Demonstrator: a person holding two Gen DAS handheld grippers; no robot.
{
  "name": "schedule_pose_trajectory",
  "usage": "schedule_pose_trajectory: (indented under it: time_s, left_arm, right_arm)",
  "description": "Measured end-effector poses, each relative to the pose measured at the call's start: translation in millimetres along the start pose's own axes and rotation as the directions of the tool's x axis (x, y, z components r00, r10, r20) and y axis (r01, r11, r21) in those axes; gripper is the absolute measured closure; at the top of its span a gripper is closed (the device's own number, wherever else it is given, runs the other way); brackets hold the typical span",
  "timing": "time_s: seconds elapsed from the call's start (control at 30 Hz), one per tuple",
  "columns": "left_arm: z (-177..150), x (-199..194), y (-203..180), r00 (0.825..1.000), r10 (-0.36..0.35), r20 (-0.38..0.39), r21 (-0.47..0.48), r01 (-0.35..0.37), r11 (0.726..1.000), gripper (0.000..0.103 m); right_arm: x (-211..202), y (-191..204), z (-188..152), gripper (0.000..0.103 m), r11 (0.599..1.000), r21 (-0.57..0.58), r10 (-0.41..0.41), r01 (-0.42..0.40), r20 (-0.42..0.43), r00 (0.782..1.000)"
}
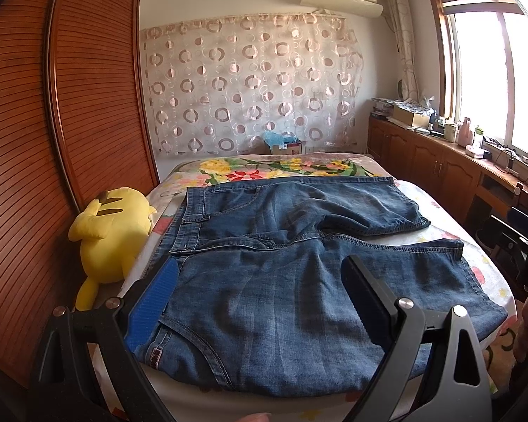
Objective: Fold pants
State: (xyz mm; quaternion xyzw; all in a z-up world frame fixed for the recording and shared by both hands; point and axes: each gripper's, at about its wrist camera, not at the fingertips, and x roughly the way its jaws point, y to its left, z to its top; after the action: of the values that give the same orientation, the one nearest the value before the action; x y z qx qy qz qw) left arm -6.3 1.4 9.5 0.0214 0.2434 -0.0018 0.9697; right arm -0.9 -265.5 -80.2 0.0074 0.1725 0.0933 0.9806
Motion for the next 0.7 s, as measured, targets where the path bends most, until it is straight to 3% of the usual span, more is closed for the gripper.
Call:
schedule_pose_trajectory:
  time_s: [0.5, 0.7]
  left_arm:
    - [-4, 4, -2, 1.0, -0.005, -0.008, -0.001, 0.005, 1.0, 0.009]
    - [-21, 26, -1, 0.997, -0.021, -0.067, -0.009, 0.021, 1.0, 0.009]
  right_arm:
    - [2, 0, -1, 0.0, 1.0, 0.004, 0.003, -0.003, -0.002, 1.0]
    - [4, -6, -3, 0.0, 1.0, 0.012, -0.01, 0.01, -0.011, 1.0]
